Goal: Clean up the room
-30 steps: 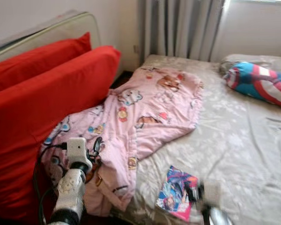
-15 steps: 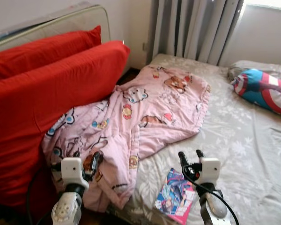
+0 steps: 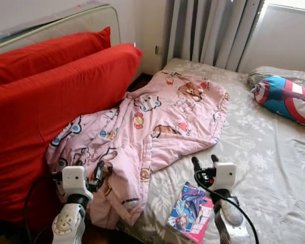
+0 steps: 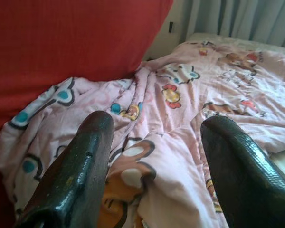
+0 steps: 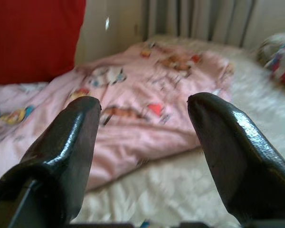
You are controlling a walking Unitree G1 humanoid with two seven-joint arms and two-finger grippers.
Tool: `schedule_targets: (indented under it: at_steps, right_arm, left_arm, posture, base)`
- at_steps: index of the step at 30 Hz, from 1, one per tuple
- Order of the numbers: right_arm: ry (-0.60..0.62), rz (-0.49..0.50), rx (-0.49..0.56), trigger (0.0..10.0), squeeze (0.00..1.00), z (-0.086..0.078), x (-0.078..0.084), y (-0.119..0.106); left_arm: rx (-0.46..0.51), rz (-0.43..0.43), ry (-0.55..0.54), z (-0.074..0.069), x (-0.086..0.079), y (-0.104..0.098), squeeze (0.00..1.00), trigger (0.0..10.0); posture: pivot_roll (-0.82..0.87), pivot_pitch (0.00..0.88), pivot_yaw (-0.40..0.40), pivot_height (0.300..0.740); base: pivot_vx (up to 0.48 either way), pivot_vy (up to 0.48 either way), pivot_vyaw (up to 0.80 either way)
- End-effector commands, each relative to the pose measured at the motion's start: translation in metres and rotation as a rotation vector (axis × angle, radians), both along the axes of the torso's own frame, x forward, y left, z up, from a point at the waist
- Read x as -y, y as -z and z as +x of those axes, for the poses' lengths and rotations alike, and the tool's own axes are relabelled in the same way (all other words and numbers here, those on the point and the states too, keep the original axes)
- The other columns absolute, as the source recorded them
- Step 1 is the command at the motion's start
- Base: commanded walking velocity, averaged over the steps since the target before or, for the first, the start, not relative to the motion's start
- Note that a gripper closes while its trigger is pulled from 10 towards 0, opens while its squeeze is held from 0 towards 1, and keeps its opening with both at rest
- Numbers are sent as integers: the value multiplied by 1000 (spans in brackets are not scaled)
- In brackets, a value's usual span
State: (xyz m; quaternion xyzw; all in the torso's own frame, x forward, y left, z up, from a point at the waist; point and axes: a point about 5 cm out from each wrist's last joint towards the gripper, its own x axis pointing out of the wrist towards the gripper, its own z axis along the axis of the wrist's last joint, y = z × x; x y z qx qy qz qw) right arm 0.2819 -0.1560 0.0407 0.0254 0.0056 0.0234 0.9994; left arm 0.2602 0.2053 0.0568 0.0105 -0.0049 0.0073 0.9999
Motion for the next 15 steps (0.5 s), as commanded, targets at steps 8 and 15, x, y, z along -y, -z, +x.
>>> schedule_targets:
  at_steps: [8,15]
  right_arm:
    - [71,-10,-17,10000,0,-5,14,2]
    - [36,9,-39,10000,0,-5,4,4]
  left_arm:
    - [7,-19,19,10,6,-9,0,10000]
    - [12,-28,31,16,10,-13,0,10000]
  posture:
    - [-36,23,-43,740]
    - [-34,29,-34,740]
  base:
    - [0,0,0]
    - [0,0,0]
